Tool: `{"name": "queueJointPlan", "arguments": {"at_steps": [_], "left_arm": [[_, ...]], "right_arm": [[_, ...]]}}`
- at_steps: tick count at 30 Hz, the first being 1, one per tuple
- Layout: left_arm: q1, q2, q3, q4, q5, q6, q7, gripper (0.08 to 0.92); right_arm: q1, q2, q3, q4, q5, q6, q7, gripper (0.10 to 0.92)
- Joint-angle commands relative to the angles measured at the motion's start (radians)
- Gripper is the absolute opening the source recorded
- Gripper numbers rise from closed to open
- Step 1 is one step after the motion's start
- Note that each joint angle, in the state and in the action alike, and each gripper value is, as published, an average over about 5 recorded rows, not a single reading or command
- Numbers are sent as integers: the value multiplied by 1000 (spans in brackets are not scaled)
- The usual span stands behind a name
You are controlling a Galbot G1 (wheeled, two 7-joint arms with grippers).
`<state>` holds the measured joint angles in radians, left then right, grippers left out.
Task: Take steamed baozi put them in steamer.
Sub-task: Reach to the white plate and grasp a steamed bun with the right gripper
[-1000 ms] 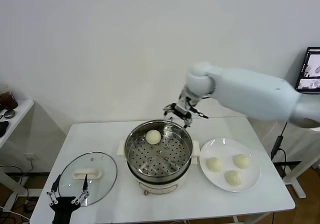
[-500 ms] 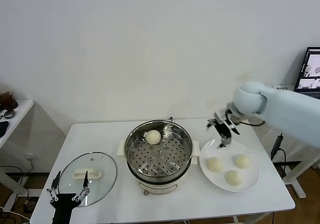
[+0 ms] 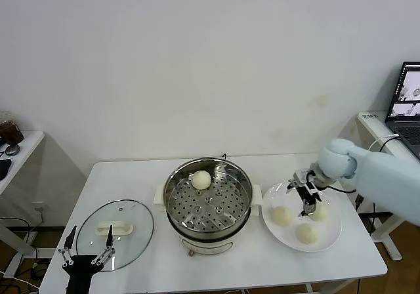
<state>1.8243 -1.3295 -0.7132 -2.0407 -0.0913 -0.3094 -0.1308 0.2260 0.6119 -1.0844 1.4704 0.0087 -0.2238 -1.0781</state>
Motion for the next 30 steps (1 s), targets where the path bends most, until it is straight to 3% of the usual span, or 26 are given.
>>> {"name": "queueJointPlan", "arguments": {"at_steps": [1, 21, 30], "left_arm": [[2, -3, -5, -1, 1, 1, 1, 823], [-10, -5, -12, 14, 0, -1, 2, 823], [-11, -7, -15, 15, 0, -1, 2, 823]], "right_arm": [[-209, 54, 132, -86, -79, -4, 32, 823], [-267, 177, 190, -197, -176, 2, 53, 818], [-255, 174, 184, -191, -172, -9, 31, 629]]}}
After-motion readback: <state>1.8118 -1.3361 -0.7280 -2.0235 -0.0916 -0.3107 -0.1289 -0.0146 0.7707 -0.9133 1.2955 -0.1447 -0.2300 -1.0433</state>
